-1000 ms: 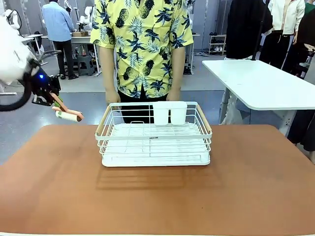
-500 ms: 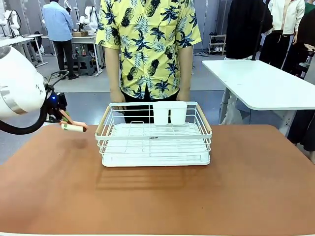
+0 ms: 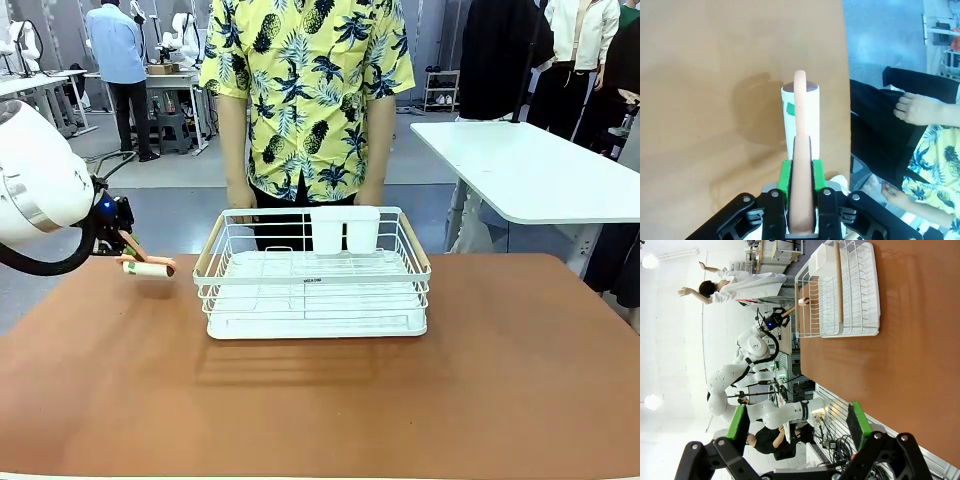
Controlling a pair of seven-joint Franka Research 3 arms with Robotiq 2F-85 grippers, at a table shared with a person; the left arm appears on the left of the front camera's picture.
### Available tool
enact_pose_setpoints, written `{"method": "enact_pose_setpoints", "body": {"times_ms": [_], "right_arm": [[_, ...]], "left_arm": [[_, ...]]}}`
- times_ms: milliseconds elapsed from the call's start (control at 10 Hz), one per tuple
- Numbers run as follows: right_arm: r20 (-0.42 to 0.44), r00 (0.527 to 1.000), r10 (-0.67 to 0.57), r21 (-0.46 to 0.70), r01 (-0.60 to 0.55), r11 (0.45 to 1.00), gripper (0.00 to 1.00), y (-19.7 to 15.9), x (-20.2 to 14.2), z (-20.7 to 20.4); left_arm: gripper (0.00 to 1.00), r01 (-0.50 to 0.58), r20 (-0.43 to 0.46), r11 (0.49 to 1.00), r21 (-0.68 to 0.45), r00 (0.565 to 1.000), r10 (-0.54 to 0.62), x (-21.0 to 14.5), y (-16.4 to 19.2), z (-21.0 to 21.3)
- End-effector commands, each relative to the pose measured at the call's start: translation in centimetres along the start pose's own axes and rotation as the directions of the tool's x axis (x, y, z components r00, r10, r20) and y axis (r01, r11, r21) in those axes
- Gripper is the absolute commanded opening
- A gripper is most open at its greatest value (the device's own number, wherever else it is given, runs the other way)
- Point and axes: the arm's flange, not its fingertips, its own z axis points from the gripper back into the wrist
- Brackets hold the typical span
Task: Clean the table.
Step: Place the Lint Roller down when the Dish drying rack is positioned in the middle of the table.
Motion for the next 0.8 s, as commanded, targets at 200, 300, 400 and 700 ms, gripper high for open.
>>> {"method": "enact_pose_setpoints", "body": {"times_ms": [200, 300, 400, 700], "right_arm": [[0.001, 1.000, 0.012, 0.011, -0.012, 1.000, 1.00, 0.3, -0.1, 0.0], [0.001, 1.000, 0.012, 0.011, -0.012, 1.000, 1.00, 0.3, -0.1, 0.0], [0.001, 1.000, 0.012, 0.011, -0.012, 1.000, 1.00, 0.3, -0.1, 0.0], [0.001, 1.000, 0.012, 0.011, -0.012, 1.000, 1.00, 0.3, -0.1, 0.0]], "left_arm": [[0.33, -0.004, -0.066, 1.000, 0.021, 0.998, 0.005, 1.6, 0.3, -0.7], [0.57, -0.007, -0.066, 0.999, 0.036, 0.998, 0.010, 1.6, 0.4, -0.3], [0.69, 0.001, -0.066, 0.998, 0.058, 0.998, 0.003, 1.2, 0.5, 0.5], [1.00, 0.022, -0.121, 0.985, 0.171, 0.993, -0.001, 0.1, 1.0, 3.4]]}}
